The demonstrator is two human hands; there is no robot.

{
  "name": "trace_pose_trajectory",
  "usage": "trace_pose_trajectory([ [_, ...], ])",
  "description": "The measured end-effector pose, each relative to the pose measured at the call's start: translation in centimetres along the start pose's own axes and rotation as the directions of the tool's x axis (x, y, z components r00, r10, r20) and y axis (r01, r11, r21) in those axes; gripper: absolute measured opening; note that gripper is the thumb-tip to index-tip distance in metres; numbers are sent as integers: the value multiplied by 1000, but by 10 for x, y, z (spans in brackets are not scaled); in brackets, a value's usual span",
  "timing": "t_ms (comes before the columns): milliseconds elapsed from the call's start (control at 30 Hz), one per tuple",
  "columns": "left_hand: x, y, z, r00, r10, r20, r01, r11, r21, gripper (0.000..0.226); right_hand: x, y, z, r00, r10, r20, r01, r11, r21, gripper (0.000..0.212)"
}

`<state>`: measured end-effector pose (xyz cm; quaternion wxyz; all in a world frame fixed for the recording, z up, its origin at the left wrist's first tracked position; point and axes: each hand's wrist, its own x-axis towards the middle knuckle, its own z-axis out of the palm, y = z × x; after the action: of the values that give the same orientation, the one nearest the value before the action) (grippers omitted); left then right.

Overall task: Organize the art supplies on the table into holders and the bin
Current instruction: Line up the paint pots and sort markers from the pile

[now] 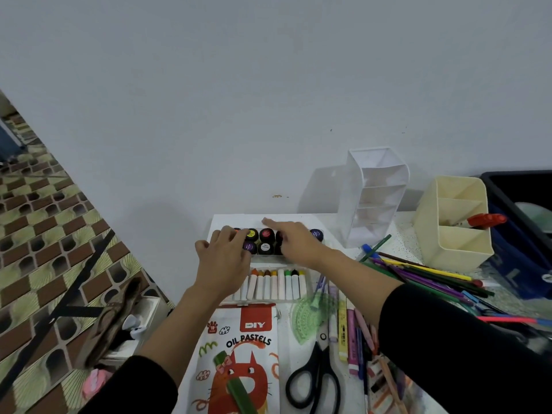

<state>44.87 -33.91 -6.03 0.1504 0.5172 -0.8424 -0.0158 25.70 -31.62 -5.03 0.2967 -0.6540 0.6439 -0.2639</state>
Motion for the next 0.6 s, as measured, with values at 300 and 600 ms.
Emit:
trace_pose_trajectory([
  [300, -2, 8, 4, 977, 18, 214, -32, 997, 65, 48, -66, 5, -57, 978, 98, -183, -10, 904, 428, 19],
  [600, -11, 44, 2, 991, 87, 102, -71, 987, -145, 41, -153, 36, -90, 969, 127, -211, -151, 983, -100, 14],
])
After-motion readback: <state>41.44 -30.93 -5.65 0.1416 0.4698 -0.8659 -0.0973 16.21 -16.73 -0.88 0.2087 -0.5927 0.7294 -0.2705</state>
